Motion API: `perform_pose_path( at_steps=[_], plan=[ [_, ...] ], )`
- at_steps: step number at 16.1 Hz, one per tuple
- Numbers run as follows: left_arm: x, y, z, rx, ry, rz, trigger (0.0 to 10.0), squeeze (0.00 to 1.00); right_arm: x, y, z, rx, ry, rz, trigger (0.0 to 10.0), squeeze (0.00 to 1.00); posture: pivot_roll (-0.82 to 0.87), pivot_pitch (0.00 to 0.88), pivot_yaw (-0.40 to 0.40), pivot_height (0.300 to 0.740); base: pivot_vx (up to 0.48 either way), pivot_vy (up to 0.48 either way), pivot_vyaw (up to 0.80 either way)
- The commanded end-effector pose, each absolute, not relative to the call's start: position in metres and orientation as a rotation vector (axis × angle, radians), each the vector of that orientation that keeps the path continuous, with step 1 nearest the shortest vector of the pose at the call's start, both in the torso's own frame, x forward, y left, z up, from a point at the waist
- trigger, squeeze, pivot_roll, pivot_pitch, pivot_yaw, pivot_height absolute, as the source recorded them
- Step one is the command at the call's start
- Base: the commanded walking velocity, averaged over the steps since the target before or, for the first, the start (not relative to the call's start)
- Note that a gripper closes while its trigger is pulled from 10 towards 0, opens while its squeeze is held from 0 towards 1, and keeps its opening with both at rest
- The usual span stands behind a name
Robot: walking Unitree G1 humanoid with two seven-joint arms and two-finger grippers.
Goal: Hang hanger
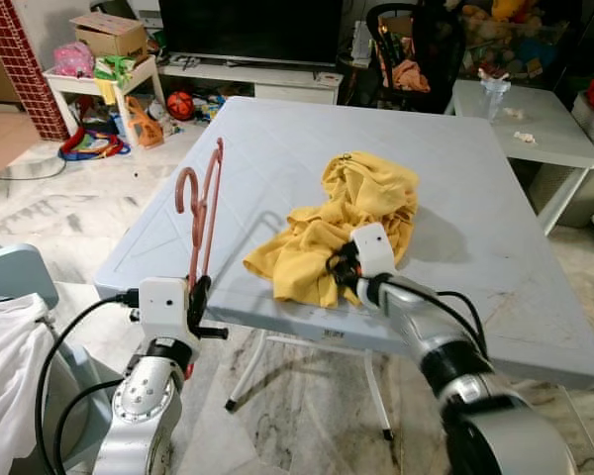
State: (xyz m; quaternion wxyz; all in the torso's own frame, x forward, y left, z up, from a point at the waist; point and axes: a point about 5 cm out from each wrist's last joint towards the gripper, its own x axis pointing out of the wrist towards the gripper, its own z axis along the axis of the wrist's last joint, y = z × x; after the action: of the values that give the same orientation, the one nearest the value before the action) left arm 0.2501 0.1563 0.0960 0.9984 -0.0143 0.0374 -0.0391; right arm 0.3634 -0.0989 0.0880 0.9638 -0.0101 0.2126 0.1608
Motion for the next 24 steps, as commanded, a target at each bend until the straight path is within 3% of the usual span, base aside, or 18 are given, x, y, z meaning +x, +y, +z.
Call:
perform_pose_path(
  at_steps=[1, 7, 8, 9, 10, 11, 16, 19, 24],
  plan=[
    [0.25, 0.155, 0.092, -0.018, 0.099, -0.075, 10.0, 0.0, 0.373, -0.093, 0.1, 0.068, 0.405, 0.222, 0.0, 0.0, 0.05, 0.0, -0.047, 0.74, 0.0, 0.0, 0.0],
    [0.25, 0.156, 0.092, -0.019, 0.094, -0.05, 10.0, 0.0, 0.392, -0.077, 0.136, 0.212, 0.311, 0.082, 0.0, 0.0, 0.06, 0.0, -0.069, 0.74, 0.0, 0.0, 0.0],
    [0.25, 0.156, 0.092, -0.02, 0.093, -0.047, 10.0, 0.0, 0.394, -0.074, 0.141, 0.204, 0.282, 0.105, 2.3, 0.0, 0.06, 0.0, -0.069, 0.74, 0.0, 0.0, 0.0],
    [0.25, 0.156, 0.092, -0.022, 0.094, -0.044, 10.0, 0.0, 0.394, -0.071, 0.143, 0.145, 0.257, 0.156, 10.0, 0.0, 0.06, 0.0, -0.071, 0.74, 0.0, 0.0, 0.0],
    [0.25, 0.156, 0.092, -0.024, 0.094, -0.044, 10.0, 0.0, 0.393, -0.073, 0.142, 0.117, 0.243, 0.174, 10.0, 0.04, 0.06, 0.0, -0.071, 0.74, 0.0, 0.0, 0.0],
    [0.249, 0.156, 0.092, -0.025, 0.096, -0.044, 10.0, 0.0, 0.392, -0.082, 0.138, 0.082, 0.221, 0.182, 10.0, 1.0, 0.06, 0.0, -0.07, 0.74, 0.0, 0.0, 0.0],
    [0.249, 0.158, 0.091, -0.021, 0.099, -0.049, 10.0, 0.0, 0.385, -0.139, 0.131, 0.018, 0.129, 0.224, 10.0, 1.0, 0.03, 0.0, -0.053, 0.74, 0.0, 0.0, 0.0],
    [0.25, 0.153, 0.092, -0.019, 0.094, -0.075, 10.0, 0.0, 0.372, -0.155, 0.127, 0.006, 0.071, 0.257, 10.0, 1.0, 0.02, 0.0, -0.036, 0.74, 0.0, 0.0, 0.0],
    [0.254, 0.15, 0.097, -0.015, 0.076, -0.093, 10.0, 0.0, 0.348, -0.155, 0.118, 0.04, -0.004, 0.286, 10.0, 1.0, 0.02, 0.0, -0.022, 0.74, 0.0, 0.0, 0.0]
  ],
)
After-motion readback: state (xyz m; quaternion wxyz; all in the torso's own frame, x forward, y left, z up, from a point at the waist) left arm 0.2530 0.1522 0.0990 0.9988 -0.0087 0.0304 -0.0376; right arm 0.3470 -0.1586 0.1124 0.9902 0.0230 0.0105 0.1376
